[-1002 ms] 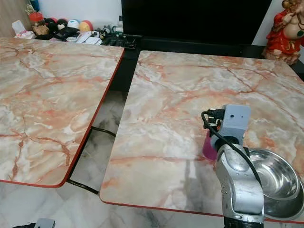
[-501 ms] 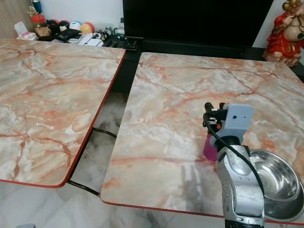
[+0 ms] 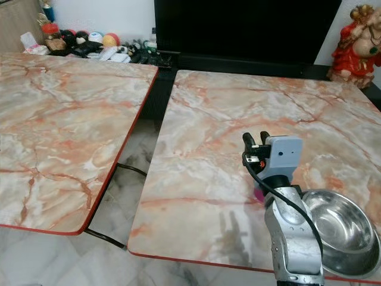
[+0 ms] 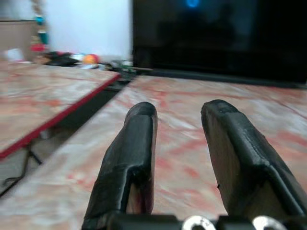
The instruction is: Setting the table
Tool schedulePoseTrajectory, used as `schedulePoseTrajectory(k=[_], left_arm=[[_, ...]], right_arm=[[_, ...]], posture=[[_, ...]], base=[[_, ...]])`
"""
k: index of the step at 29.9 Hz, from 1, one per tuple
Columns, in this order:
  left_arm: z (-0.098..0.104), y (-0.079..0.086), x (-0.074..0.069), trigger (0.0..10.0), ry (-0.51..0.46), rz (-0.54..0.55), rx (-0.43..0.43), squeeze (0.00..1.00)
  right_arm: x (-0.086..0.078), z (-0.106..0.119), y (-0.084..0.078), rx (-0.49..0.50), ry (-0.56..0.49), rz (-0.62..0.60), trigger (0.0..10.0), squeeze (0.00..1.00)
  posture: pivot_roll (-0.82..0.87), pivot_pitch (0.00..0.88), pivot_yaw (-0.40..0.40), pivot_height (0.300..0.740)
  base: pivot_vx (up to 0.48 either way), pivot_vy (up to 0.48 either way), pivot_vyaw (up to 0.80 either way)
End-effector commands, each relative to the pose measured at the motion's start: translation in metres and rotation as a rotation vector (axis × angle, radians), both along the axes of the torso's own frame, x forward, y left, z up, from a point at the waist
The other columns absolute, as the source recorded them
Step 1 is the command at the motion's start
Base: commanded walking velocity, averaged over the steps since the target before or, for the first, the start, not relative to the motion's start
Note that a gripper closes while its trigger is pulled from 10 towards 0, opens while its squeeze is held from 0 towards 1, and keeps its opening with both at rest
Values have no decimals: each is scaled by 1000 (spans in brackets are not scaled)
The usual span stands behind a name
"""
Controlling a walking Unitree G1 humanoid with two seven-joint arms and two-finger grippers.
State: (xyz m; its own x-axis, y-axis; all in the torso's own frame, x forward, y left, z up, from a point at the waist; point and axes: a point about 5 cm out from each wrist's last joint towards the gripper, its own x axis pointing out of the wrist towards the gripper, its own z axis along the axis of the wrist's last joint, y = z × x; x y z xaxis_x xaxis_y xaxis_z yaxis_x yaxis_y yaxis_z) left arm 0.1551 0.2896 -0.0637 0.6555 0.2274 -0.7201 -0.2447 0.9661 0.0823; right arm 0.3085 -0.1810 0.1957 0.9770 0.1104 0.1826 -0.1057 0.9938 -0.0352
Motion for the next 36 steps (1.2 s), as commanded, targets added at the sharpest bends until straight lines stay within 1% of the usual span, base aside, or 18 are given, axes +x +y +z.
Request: schedulePoseTrajectory(k=[1, 6, 10, 24, 36], left_arm=[[-5, 0, -12, 10000, 29, 26, -15, 0], [-5, -2, -9, 10000, 24, 22, -17, 0], [-4, -3, -7, 10000, 18, 20, -19, 0], [-5, -5, -5, 10000, 18, 26, -23, 0], [-5, -6, -5, 10000, 19, 27, -26, 0]], right_arm=[[0, -3, 2, 0, 0, 7, 10000, 0], [0, -3, 2, 0, 0, 10, 10000, 0], [2, -3, 1, 44, -4, -3, 10000, 0], [4, -2, 4, 60, -8, -3, 10000, 0], [5, -2, 9, 52, -9, 15, 10000, 0]], posture=[[24, 64, -19, 740], [27, 73, -21, 740], [30, 84, -21, 740], [36, 95, -21, 740], [38, 107, -22, 740]], base=[[0, 0, 800], [0, 0, 800], [0, 0, 0], [0, 0, 0], [0, 478, 0]])
